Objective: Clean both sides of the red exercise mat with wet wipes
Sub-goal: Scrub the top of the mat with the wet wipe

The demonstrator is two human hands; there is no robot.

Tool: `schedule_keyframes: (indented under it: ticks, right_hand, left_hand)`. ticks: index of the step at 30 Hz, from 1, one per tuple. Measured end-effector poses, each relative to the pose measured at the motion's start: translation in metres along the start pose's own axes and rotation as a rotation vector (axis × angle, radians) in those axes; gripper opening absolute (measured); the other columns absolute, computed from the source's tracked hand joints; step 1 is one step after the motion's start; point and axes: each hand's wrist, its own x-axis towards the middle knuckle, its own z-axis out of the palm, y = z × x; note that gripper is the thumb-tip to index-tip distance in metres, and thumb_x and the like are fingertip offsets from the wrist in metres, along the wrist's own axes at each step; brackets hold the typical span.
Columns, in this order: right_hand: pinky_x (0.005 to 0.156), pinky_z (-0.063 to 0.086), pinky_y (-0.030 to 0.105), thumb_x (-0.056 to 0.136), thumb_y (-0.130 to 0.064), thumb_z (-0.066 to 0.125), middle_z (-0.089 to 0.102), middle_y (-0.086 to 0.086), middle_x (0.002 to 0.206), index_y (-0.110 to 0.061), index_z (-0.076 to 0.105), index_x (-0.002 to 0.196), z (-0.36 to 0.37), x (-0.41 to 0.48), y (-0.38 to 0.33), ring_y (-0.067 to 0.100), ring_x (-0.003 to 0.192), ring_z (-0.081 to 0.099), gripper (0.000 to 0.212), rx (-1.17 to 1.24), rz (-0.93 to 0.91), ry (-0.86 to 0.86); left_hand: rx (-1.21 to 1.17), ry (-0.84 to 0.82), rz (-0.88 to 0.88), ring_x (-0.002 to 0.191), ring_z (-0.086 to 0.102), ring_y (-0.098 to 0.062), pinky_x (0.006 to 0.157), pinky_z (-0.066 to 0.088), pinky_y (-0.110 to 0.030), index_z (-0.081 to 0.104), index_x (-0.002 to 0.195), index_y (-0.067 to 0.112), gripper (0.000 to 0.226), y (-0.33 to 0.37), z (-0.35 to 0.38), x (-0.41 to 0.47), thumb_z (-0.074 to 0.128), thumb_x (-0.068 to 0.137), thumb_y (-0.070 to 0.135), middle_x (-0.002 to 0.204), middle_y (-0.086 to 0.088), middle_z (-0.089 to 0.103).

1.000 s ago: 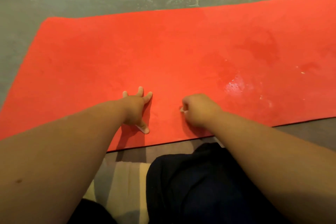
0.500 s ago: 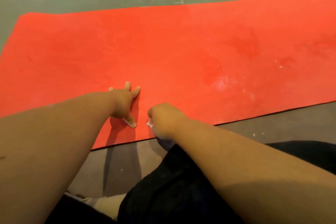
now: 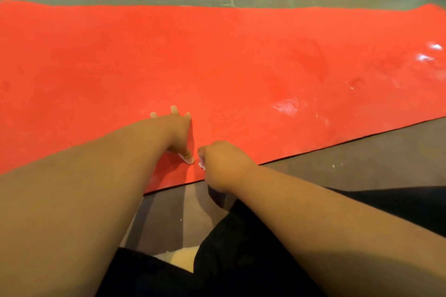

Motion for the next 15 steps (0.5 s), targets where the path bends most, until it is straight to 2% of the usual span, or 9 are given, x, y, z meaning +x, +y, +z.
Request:
schedule_keyframes:
  ticks: [3,5,7,9,10,12,13,15]
  right_hand:
    - [0.072,0.044,0.031,0.092,-0.017,0.052,0.063,0.015,0.103,-0.011,0.059,0.089,0.000,-0.006,0.028,0.033,0.098,0.058,0.009,0.068,0.079,0.049]
    - [0.071,0.040,0.030,0.093,-0.021,0.054,0.063,0.017,0.101,-0.013,0.054,0.085,-0.009,-0.013,0.070,0.034,0.098,0.058,0.012,0.022,0.251,0.067]
    - [0.074,0.044,0.031,0.092,-0.022,0.055,0.064,0.017,0.105,-0.010,0.059,0.091,-0.027,-0.021,0.116,0.034,0.101,0.059,0.013,-0.116,0.443,0.013]
    - [0.075,0.046,0.031,0.090,-0.019,0.055,0.063,0.016,0.110,-0.007,0.060,0.092,-0.040,-0.029,0.147,0.032,0.097,0.059,0.013,-0.193,0.587,-0.080]
    - [0.072,0.046,0.030,0.089,-0.016,0.055,0.063,0.015,0.110,-0.007,0.057,0.089,-0.041,-0.030,0.152,0.031,0.095,0.059,0.009,-0.169,0.614,-0.112]
    - [0.073,0.048,0.031,0.086,-0.013,0.058,0.062,0.013,0.105,-0.006,0.057,0.089,-0.038,-0.029,0.143,0.031,0.097,0.060,0.009,-0.161,0.578,-0.122]
    - [0.075,0.050,0.031,0.084,-0.014,0.060,0.061,0.012,0.104,-0.005,0.059,0.093,-0.036,-0.028,0.133,0.031,0.098,0.060,0.012,-0.171,0.515,-0.109]
    - [0.075,0.049,0.030,0.087,-0.018,0.059,0.061,0.011,0.102,-0.007,0.062,0.096,-0.027,-0.024,0.113,0.030,0.094,0.059,0.014,-0.112,0.350,-0.068]
  left_hand:
    - [-0.041,0.007,-0.006,0.144,0.018,-0.040,0.113,0.012,-0.061,-0.008,0.153,0.014,0.134,-0.002,0.000,0.002,0.083,0.062,0.053,0.157,-0.023,-0.014]
    - [-0.076,0.005,-0.014,0.144,0.016,-0.041,0.115,0.011,-0.059,-0.007,0.153,0.016,0.135,-0.004,0.000,0.001,0.084,0.061,0.054,0.157,-0.021,-0.014]
    - [-0.090,0.011,-0.027,0.143,0.017,-0.042,0.116,0.011,-0.058,-0.003,0.153,0.015,0.130,-0.003,0.000,-0.003,0.083,0.063,0.052,0.157,-0.023,-0.012]
    - [-0.118,0.013,-0.040,0.140,0.026,-0.041,0.115,0.015,-0.055,0.013,0.153,0.013,0.113,0.001,-0.003,-0.011,0.082,0.068,0.044,0.157,-0.026,0.001]
    - [-0.140,0.010,-0.038,0.136,0.035,-0.039,0.114,0.023,-0.051,0.027,0.149,0.012,0.100,0.005,-0.006,-0.016,0.081,0.070,0.040,0.155,-0.026,0.017]
    - [-0.218,-0.012,-0.008,0.113,0.055,-0.030,0.102,0.042,-0.039,0.050,0.135,0.009,0.074,0.017,-0.016,-0.021,0.081,0.072,0.033,0.137,-0.020,0.051]
    - [-0.247,-0.034,0.013,0.100,0.057,-0.026,0.094,0.048,-0.036,0.056,0.130,0.008,0.067,0.026,-0.020,-0.022,0.081,0.073,0.032,0.128,-0.016,0.059]
    - [-0.205,-0.053,0.036,0.092,0.053,-0.024,0.091,0.049,-0.035,0.058,0.127,0.006,0.064,0.052,-0.026,-0.019,0.080,0.074,0.035,0.124,-0.013,0.061]
